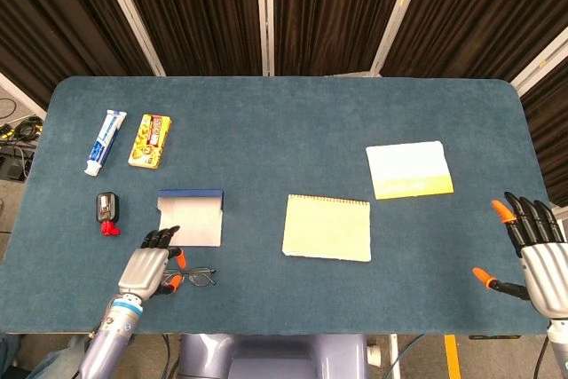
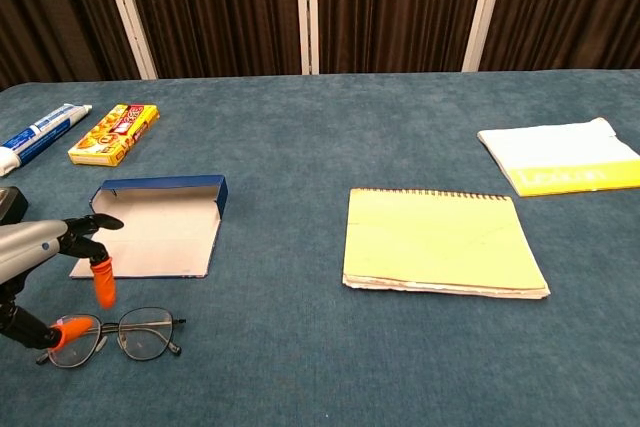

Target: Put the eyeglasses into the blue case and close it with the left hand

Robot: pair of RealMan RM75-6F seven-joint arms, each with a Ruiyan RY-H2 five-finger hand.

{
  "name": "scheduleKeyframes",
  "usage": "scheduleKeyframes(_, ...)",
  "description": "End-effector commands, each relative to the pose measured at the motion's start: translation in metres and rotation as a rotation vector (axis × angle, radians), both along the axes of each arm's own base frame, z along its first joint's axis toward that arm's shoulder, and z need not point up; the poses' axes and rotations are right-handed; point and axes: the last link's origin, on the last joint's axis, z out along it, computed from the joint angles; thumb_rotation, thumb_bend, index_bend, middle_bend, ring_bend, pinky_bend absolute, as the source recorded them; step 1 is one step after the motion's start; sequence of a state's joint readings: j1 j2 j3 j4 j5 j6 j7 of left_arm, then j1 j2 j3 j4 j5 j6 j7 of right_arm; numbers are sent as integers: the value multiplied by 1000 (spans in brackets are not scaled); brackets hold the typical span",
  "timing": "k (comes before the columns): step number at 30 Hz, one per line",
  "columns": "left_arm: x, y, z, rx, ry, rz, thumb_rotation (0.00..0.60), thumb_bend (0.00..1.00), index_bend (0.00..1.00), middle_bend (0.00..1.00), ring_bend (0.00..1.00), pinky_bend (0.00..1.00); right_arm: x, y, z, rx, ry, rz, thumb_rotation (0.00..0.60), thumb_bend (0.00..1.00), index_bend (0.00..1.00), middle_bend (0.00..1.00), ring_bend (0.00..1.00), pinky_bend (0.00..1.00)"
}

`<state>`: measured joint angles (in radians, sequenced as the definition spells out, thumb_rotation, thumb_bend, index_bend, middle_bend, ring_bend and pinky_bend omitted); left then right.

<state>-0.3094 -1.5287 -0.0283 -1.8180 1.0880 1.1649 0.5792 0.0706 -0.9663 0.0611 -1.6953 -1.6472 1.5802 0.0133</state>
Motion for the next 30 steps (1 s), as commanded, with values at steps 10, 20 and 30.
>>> scheduleKeyframes(10,0,2,-9,-16,11,7,600,418,491,0,0,0,-1,0,-1,7,-1,-4,600,0,6,0,0,0)
scheduleKeyframes(20,1,1,-15,-25,19,-2,600,425,516,0,0,0,-1,0,0,6,-3,-4,600,0,6,0,0,0)
scheduleKeyframes(30,0,1,-17,-27,29,1,600,454,571,0,0,0,-1,0,0,7,-2,-1,600,0,6,0,0,0)
